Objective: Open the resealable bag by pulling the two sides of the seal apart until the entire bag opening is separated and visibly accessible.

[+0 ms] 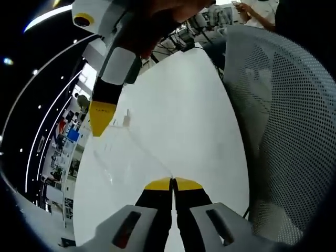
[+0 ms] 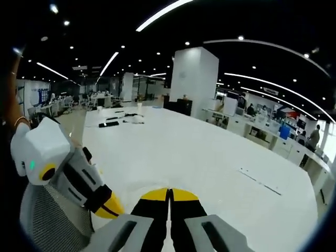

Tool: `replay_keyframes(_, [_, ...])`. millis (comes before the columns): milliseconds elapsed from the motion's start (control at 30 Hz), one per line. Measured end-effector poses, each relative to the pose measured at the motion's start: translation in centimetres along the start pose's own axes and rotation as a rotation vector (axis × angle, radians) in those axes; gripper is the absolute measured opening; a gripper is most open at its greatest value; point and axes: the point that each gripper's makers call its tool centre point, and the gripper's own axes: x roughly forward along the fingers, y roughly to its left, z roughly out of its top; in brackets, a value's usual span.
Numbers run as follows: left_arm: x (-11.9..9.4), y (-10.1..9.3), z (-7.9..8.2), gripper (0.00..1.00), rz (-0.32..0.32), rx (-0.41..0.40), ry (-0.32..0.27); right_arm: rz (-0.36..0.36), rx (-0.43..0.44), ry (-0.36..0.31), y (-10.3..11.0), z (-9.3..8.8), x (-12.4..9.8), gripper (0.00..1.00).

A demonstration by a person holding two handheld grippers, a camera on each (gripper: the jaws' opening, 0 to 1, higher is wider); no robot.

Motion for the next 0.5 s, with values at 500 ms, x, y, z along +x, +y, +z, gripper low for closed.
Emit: replay_keyframes(500, [0.8,-2.6,-1.2,0.00,-0.085,-0.128,0.009,0.035,0.015,0.133,2.0,-5.5,1.1,0.00])
